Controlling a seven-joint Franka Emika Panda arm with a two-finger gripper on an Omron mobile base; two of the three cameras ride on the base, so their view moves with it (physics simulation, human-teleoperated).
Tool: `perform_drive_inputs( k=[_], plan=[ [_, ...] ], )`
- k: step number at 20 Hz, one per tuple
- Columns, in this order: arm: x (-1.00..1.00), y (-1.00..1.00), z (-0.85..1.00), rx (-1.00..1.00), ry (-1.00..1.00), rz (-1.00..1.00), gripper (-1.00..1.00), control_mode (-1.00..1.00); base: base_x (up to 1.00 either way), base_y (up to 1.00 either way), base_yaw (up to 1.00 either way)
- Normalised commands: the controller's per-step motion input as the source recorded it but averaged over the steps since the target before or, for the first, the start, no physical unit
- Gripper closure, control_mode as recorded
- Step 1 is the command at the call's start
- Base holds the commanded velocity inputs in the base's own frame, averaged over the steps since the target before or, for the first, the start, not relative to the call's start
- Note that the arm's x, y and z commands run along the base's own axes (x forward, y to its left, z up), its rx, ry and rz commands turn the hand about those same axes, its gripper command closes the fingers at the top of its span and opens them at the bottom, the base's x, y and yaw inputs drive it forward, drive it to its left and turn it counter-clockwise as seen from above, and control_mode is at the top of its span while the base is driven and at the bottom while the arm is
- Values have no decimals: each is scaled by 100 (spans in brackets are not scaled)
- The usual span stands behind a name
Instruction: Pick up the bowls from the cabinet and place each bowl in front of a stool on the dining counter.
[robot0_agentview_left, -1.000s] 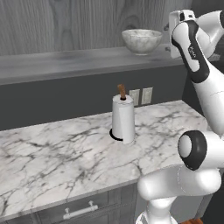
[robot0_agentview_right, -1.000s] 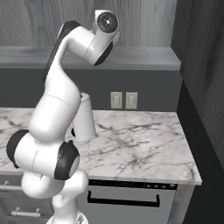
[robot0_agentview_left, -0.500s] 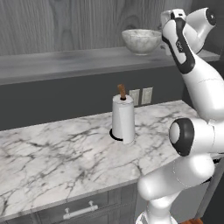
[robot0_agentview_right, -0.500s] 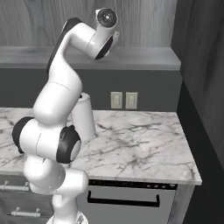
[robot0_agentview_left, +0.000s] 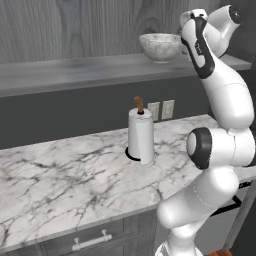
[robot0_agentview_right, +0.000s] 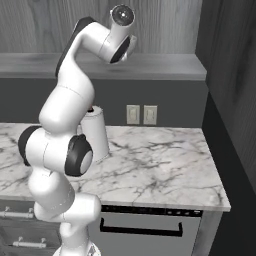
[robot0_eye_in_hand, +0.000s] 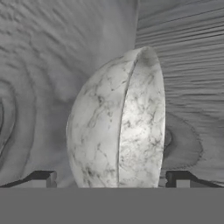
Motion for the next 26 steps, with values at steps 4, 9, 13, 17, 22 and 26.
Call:
perform_drive_inputs(
  k=[4, 9, 13, 17, 22, 26],
  plan=[
    [1, 0, -20, -7, 6, 0, -100, -100, 0, 0, 0],
    [4, 1, -7, -2, 2, 0, -100, -100, 0, 0, 0],
    [18, 0, 0, 0, 0, 0, -100, -100, 0, 0, 0],
    [23, 6, 0, 0, 0, 0, -100, -100, 0, 0, 0],
    [18, 2, 0, 0, 0, 0, -100, -100, 0, 0, 0],
    [1, 5, -4, 0, 0, 0, 100, -100, 0, 0, 0]
  ],
)
